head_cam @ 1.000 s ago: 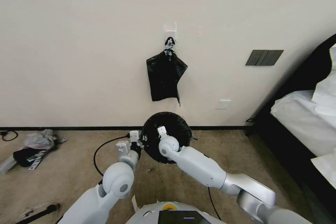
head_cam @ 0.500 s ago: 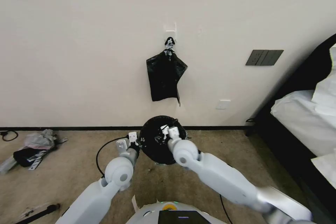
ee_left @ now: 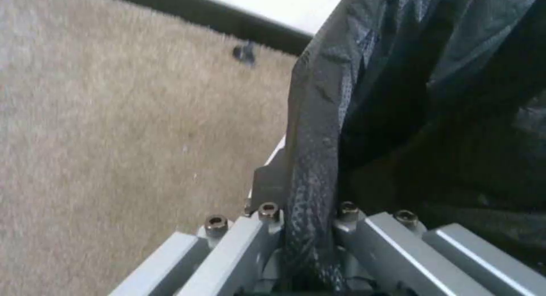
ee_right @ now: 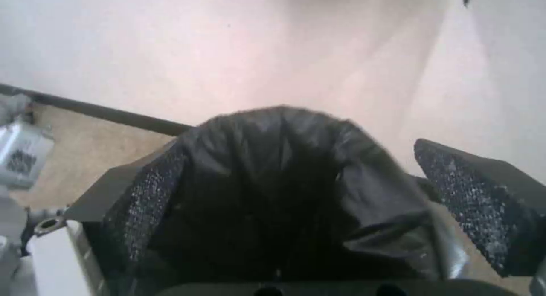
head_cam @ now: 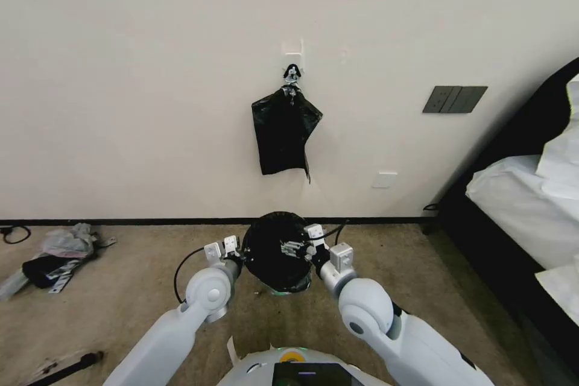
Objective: Place a trash bag onto the trash bin.
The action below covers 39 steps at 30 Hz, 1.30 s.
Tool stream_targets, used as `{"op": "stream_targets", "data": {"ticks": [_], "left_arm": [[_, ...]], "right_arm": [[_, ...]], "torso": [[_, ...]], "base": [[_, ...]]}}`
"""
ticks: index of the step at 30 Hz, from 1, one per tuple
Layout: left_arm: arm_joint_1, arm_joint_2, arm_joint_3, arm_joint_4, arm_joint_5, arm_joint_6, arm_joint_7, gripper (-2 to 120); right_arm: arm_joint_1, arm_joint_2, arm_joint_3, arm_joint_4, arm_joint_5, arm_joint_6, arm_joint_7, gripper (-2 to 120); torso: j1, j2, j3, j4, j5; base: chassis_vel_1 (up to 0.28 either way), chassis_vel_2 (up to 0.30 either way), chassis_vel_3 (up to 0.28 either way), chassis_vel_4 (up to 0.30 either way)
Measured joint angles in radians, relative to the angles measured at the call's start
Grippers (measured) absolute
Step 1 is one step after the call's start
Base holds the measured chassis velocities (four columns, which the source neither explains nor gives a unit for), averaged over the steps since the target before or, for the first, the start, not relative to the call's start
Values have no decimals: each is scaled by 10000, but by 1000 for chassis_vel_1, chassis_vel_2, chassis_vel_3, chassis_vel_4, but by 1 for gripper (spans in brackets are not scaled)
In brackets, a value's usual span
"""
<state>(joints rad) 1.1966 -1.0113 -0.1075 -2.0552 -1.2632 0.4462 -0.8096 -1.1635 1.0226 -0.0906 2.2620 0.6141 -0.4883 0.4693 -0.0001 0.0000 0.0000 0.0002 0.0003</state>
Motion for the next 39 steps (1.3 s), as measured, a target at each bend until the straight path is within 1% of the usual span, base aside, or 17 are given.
{"op": "stream_targets", "data": {"ticks": [13, 15, 17, 19, 22, 24, 26, 27, 29, 30, 32, 34, 35, 36, 37, 38, 39], "left_arm": [[-67, -139, 170, 344, 171, 310, 197, 3], [-61, -160, 163, 335, 398, 447, 281, 14], [-53, -166, 148, 320, 430, 480, 293, 16], [-7, -156, 107, 245, 451, 552, 318, 27], [57, -118, 49, 188, 451, 587, 359, 35], [198, -59, -82, 36, 543, 686, 546, 46], [266, -34, -139, -54, 644, 709, 629, 49], [438, 42, -264, -288, 1035, 742, 906, 56], [560, 104, -336, -449, 1461, 700, 1161, 61], [756, 189, -433, -657, 2122, 464, 1533, 66], [895, 242, -513, -804, 2552, 271, 1755, 71], [1385, 288, -784, -1077, 3707, -457, 2390, 81], [1385, 288, -784, -1077, 3707, -457, 2390, 81], [1668, 263, -916, -1094, 4424, -1018, 2798, 86], [2084, 208, -1111, -1065, 5532, -1891, 3418, 91], [2336, 157, -1240, -979, 6219, -2475, 3754, 95], [2336, 157, -1240, -979, 6219, -2475, 3754, 95]], "right_arm": [[-845, 346, 570, 71, -285, 141, 5, 100], [-971, 347, 650, 121, -321, 147, 5, 100], [-1011, 349, 682, 129, -341, 150, 5, 100], [-1104, 364, 784, 147, -429, 184, 0, 100], [-1180, 371, 875, 192, -456, 205, -8, 100], [-1280, 366, 966, 255, -463, 218, -28, 100], [-1323, 366, 1002, 267, -472, 237, -44, 100], [-1429, 396, 1113, 271, -536, 338, -126, 100], [-1499, 439, 1200, 270, -613, 409, -194, 100], [-1621, 522, 1347, 260, -818, 562, -323, 100], [-1762, 593, 1488, 187, -1170, 757, -488, 100], [-2211, 807, 1957, -140, -2592, 1821, -1022, 100], [-2211, 807, 1957, -140, -2592, 1821, -1022, 100], [-2459, 960, 2202, -307, -3167, 2443, -1229, 100], [-2816, 1198, 2597, -494, -3747, 3159, -1487, 100], [-3002, 1339, 2835, -581, -4003, 3504, -1620, 100], [-3002, 1339, 2835, -581, -4003, 3504, -1620, 100]], "torso": [[0, 0, 0, -2, -2], [0, 0, 0, -2, -3], [0, 0, 0, -1, -3], [0, 0, 0, -2, -3], [0, 0, -1, -2, -2], [0, 0, 0, -2, -4], [0, 0, 0, -2, -4], [0, 0, 0, -2, -4], [0, 0, 0, -2, -3], [0, 0, 0, -1, -3], [0, 0, 0, -1, -3], [0, 0, 0, -3, -2], [0, 0, 0, -3, -2], [0, 0, 0, -3, -3], [1, 0, 0, -1, -2], [0, 0, 0, -3, -1], [0, 0, 0, -3, -1]], "base": [[0, 0, 0, 0], [0, 0, 0, 0], [0, 0, 0, 0], [0, 0, 0, 0], [0, 0, 0, 0], [0, 0, 0, 0], [0, 0, 0, 0], [0, 0, 0, 0], [0, 0, 0, 0], [0, 0, 0, 0], [0, 0, 0, 0], [0, 0, 0, 0], [0, 0, 0, 0], [0, 0, 0, 0], [0, 0, 0, 0], [0, 0, 0, 0], [0, 0, 0, 0]]}}
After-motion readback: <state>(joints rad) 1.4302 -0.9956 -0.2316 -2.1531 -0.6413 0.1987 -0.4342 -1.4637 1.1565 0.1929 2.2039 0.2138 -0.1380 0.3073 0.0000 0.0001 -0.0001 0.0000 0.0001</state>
